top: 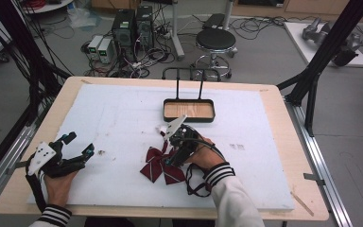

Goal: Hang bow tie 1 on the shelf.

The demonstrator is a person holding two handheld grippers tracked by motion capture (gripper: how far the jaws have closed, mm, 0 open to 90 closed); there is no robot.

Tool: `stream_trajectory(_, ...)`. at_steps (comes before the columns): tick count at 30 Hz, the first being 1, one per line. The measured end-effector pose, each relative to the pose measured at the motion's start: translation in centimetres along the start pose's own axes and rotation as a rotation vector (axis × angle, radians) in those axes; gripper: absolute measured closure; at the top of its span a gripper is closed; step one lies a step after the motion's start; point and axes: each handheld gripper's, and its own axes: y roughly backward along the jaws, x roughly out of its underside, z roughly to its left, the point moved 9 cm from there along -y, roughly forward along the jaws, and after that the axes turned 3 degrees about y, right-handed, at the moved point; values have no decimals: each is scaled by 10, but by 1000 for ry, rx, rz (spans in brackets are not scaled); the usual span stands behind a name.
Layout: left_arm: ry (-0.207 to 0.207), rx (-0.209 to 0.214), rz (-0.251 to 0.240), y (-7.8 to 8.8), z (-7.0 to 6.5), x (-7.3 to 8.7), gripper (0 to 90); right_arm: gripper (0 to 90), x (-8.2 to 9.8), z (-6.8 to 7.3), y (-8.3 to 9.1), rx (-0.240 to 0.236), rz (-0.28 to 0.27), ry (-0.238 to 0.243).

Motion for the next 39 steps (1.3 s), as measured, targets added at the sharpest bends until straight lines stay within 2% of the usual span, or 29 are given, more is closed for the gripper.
stream_trajectory(2, -1, 0, -1, 0, 0, 0, 159, 154, -1, 0, -3, -3, 22, 21)
stream_trajectory(7, -1, 1, -2, 0, 0, 0, 159, 163, 0, 1, -12, -20, 72, 35)
stream_trajectory(8, -2, 1, -1, 0, 0, 0, 159, 179, 1, 2, -13, -28, 93, 28)
stream_trajectory(10, -3, 1, -1, 0, 0, 0, 159, 210, 3, 4, -16, -45, 111, 48)
stream_trajectory(15, -5, 1, 0, 0, 0, 0, 159, 300, 9, 5, -19, -51, 176, 72)
stream_trajectory(18, -5, 0, 0, 0, 0, 0, 159, 352, 11, 6, -20, -67, 185, 83)
stream_trajectory(22, -5, 1, 0, 0, 0, 0, 159, 413, 14, 5, -23, -53, 219, 106)
stream_trajectory(28, -5, 0, 0, 0, 0, 0, 159, 477, 14, 7, -26, -57, 238, 115)
stream_trajectory(33, -7, 1, 1, 0, 0, 0, 159, 507, 16, 7, -28, -63, 251, 112)
stream_trajectory(39, -5, -1, 1, 0, 0, 0, 159, 613, 17, 7, -30, -96, 257, 93)
